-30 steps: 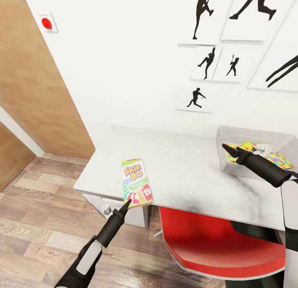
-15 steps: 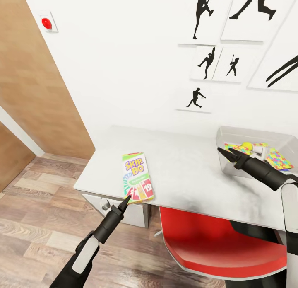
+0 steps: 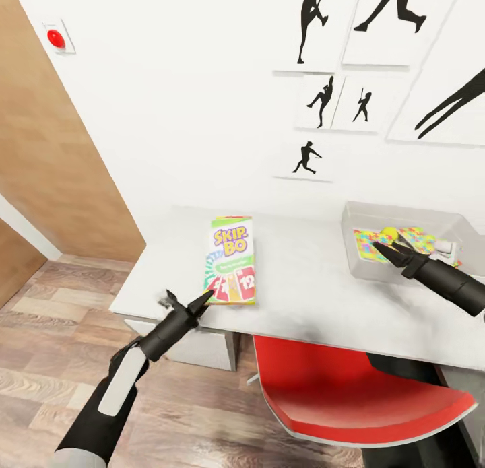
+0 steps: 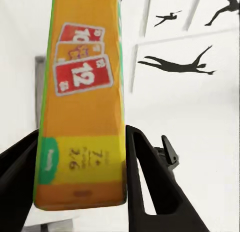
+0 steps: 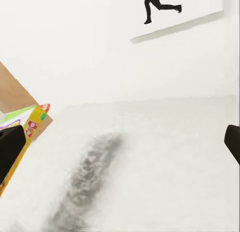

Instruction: Put all the toys in the child's room - the three board games (two on the bed and one on the table), the two jigsaw puzzles on the table, and the tennis ball on the table - inside the toy box on the table in the child's room.

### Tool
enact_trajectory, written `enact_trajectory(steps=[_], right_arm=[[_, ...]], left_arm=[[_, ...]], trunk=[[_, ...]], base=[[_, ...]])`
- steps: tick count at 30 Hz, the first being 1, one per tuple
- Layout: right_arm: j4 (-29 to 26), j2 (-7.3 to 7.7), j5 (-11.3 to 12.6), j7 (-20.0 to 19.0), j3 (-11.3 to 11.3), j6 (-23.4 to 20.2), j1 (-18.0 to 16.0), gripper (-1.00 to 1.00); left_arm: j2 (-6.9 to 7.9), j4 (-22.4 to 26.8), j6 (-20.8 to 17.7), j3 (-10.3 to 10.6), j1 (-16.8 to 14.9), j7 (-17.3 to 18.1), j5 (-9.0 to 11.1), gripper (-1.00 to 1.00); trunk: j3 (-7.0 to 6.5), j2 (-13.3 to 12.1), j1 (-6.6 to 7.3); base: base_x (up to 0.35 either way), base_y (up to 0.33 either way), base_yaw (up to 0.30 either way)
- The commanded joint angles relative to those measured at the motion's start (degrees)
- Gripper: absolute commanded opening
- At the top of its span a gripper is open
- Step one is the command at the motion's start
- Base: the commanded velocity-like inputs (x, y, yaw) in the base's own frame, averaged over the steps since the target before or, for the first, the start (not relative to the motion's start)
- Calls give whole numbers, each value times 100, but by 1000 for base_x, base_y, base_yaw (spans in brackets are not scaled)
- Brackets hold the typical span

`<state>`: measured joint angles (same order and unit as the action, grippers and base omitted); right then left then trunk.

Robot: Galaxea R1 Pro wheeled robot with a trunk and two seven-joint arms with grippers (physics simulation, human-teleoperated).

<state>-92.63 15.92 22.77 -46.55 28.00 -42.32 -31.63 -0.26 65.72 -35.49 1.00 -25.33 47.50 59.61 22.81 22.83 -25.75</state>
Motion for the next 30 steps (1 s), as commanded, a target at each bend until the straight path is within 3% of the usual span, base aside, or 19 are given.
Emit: enact_trajectory(steps=[1,4,6,11,14,17,20,23,26,27,29,30], right_arm=[[-1,90,21,-19,158,-136,-1,100],[-1,233,24,-34,438,-399,6,100],[-1,256,25,-38,479,-442,6,100],[-1,276,25,-38,515,-480,1,100],[-1,279,25,-41,541,-487,-1,100],[-1,279,25,-46,579,-494,-1,100],[-1,279,25,-46,589,-490,2,100],[-1,280,25,-47,592,-468,11,100],[-1,275,25,-79,594,-445,19,100],[-1,273,25,-222,603,-431,23,100],[-1,272,25,-333,690,-421,24,100],[-1,277,25,-534,848,-425,22,100]], left_arm=[[1,246,-305,5,-139,-244,-18,-100],[-27,749,-929,20,-494,-1023,-2,-100],[-15,878,-1106,59,-691,-1242,-4,-100],[6,913,-1721,371,-1605,-1903,-23,-100],[45,880,-2221,551,-2346,-2405,-23,-100],[134,749,-2451,992,-3024,-2604,4,-100],[174,492,-2451,1465,-3443,-2649,30,-100],[191,414,-2451,1704,-3664,-2661,111,-100],[220,300,-2451,1805,-3726,-2668,282,-100],[318,229,-2451,1826,-3741,-2695,383,-100],[367,204,-2451,1796,-3747,-2728,419,-100],[345,-7,-2451,1578,-3799,-3013,616,-100]], trunk=[[10,8,-3],[10,8,-3],[10,8,-3],[10,8,-3],[10,8,-3],[10,8,-3],[10,8,-3],[10,8,-3],[10,8,-3],[10,8,-3],[10,8,-3],[10,8,-3]], base=[[0,0,-277],[0,0,-287],[0,0,-291],[0,0,-293],[0,0,-293],[0,0,-293],[0,0,-196],[0,0,-60],[0,0,-23],[0,0,-7],[0,0,-4],[0,0,-62]])
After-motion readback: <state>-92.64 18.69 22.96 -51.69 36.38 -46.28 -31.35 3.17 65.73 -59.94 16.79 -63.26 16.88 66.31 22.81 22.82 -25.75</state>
